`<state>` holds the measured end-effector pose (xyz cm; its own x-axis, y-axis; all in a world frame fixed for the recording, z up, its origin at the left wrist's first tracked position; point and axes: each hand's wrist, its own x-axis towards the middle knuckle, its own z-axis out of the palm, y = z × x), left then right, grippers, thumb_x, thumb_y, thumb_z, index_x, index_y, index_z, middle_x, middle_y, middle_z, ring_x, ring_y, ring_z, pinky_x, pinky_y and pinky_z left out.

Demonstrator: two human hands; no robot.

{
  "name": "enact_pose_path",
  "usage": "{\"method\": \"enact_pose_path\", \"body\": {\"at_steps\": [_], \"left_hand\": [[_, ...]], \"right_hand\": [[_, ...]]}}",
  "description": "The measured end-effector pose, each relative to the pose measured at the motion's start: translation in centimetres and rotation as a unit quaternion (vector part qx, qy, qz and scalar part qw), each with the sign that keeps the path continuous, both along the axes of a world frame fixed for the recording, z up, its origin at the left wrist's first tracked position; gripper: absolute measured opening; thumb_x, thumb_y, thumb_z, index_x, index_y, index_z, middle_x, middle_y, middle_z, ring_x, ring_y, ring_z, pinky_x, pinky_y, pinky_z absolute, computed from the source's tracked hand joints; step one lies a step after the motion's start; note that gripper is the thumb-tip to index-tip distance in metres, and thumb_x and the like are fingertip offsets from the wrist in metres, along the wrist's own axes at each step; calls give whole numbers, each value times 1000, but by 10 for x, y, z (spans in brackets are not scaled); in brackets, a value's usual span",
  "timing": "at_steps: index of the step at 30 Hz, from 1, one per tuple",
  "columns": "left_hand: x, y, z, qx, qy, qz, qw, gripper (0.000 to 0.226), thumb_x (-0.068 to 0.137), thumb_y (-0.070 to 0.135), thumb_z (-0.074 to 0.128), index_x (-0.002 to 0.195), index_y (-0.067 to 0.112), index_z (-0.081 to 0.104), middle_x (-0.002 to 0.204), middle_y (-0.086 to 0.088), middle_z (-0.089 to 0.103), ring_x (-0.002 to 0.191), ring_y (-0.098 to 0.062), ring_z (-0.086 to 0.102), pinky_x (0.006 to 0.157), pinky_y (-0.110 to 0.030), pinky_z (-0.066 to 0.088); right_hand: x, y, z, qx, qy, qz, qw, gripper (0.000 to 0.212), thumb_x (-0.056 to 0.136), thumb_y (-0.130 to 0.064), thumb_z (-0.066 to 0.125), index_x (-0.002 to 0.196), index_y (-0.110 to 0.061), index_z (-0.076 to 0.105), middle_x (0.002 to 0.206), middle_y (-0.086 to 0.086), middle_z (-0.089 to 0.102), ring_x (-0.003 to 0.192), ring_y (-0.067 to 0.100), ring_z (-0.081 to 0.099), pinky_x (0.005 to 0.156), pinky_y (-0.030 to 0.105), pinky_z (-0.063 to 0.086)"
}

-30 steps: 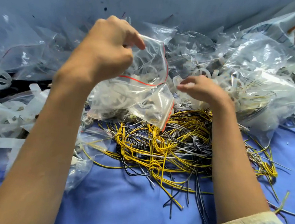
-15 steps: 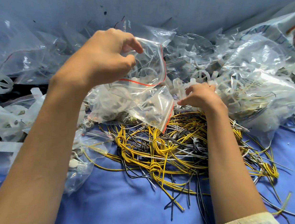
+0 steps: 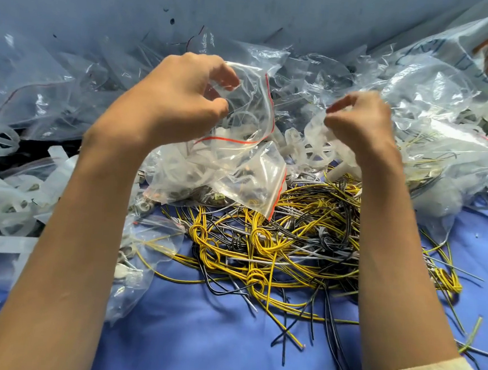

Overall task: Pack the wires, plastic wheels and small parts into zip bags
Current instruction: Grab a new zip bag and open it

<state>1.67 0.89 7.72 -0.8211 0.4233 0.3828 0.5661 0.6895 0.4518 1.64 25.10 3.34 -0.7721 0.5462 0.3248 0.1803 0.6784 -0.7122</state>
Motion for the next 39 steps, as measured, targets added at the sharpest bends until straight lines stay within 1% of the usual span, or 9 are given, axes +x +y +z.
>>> {"method": "enact_pose_path", "body": {"at_steps": [3, 8, 11, 15, 18, 21, 30, 35, 39], "left_hand": [[0, 0, 0, 13, 2, 4, 1000, 39, 87, 10, 58, 121, 28, 60, 94, 5, 61, 75, -5, 55, 54, 5, 33], [3, 6, -3, 32, -13, 1, 999, 42, 84, 8, 59, 121, 28, 60, 87, 9, 59, 70, 4, 51, 53, 5, 32], [7, 12, -3, 37, -22, -16, 999, 42, 83, 8, 59, 121, 25, 59, 93, 5, 60, 77, 1, 54, 59, 4, 36], [12, 16, -1, 62, -20, -40, 997, 43, 67, 22, 50, 107, 19, 64, 101, -2, 66, 97, -19, 60, 86, -28, 48], [11, 14, 1, 122, -33, -15, 992, 40, 67, 24, 57, 106, 22, 63, 100, 5, 68, 95, -12, 62, 84, -23, 48], [11, 13, 3, 162, -57, -13, 985, 46, 62, 32, 61, 108, 29, 61, 90, 18, 65, 79, 4, 59, 68, -5, 43], [10, 16, 2, 154, -34, 56, 986, 42, 66, 31, 58, 104, 15, 62, 95, -3, 67, 91, -23, 61, 77, -35, 48], [9, 11, 3, 154, -15, 68, 986, 39, 72, 25, 57, 110, 16, 62, 90, 2, 65, 84, -16, 58, 73, -26, 45], [11, 10, 3, 159, -8, 54, 986, 35, 78, 15, 58, 113, 20, 60, 97, 2, 67, 90, -14, 61, 76, -24, 46]], "right_hand": [[13, -7, 26, -119, 93, 81, 985, 24, 71, -7, 67, 89, -22, 65, 82, -3, 61, 83, 18, 64, 69, 27, 53], [33, -29, 50, -254, 178, 247, 918, 64, 69, 0, 77, 126, -6, 49, 105, 5, 63, 93, 20, 69, 79, 32, 58], [41, -49, 58, -239, 175, 319, 901, 40, 71, 2, 75, 108, -3, 63, 92, 8, 68, 86, 22, 68, 88, 45, 55], [42, -65, 58, -167, 146, 342, 913, 23, 72, 1, 76, 79, -12, 57, 72, 1, 59, 70, 12, 57, 73, 29, 51], [40, -67, 57, -102, 125, 358, 920, 26, 73, 0, 74, 70, -16, 53, 73, 0, 56, 70, 9, 52, 69, 22, 42], [40, -69, 55, -70, 98, 358, 926, 15, 74, -4, 73, 75, -8, 59, 82, 4, 60, 78, 13, 57, 75, 28, 44], [37, -87, 54, -4, 60, 400, 914, 11, 86, -14, 63, 91, -18, 55, 106, 15, 60, 82, 25, 56, 79, 55, 52], [44, -89, 53, -85, 46, 445, 890, 16, 92, -33, 58, 92, -20, 48, 98, 5, 55, 80, 12, 54, 79, 49, 54], [39, -89, 52, -156, 86, 422, 889, 28, 92, -26, 61, 107, -19, 38, 119, 9, 48, 88, 18, 62, 70, 43, 58]]}}
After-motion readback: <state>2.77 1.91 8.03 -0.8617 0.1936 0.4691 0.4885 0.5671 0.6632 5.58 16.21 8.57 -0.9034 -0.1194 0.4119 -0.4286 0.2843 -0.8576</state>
